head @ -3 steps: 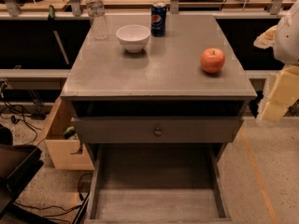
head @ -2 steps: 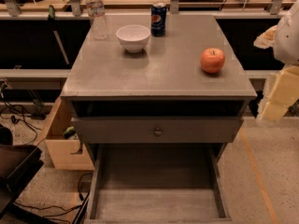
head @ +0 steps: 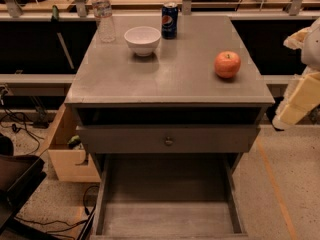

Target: Place apple into middle drawer

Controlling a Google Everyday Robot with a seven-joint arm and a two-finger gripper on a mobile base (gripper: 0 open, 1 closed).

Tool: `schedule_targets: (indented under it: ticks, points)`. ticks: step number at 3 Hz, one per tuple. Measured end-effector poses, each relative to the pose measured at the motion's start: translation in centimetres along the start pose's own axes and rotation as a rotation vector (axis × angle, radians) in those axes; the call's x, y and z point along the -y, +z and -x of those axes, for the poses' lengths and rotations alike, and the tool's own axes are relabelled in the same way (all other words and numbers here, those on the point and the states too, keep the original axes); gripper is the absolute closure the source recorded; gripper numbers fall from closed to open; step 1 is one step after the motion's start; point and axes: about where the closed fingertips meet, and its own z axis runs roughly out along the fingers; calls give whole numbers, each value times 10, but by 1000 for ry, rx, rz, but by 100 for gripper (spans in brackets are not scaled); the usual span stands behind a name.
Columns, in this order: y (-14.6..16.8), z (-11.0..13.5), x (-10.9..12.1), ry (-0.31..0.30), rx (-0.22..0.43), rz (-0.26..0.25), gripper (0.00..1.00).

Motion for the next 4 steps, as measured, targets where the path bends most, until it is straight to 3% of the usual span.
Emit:
schedule_targets:
  ticks: [1, 3, 4]
  points:
    - [18, -21, 29, 97, 123, -80, 0]
    - [42, -38, 110, 282, 540, -274, 0]
    - [40, -35, 140, 354, 646, -357, 0]
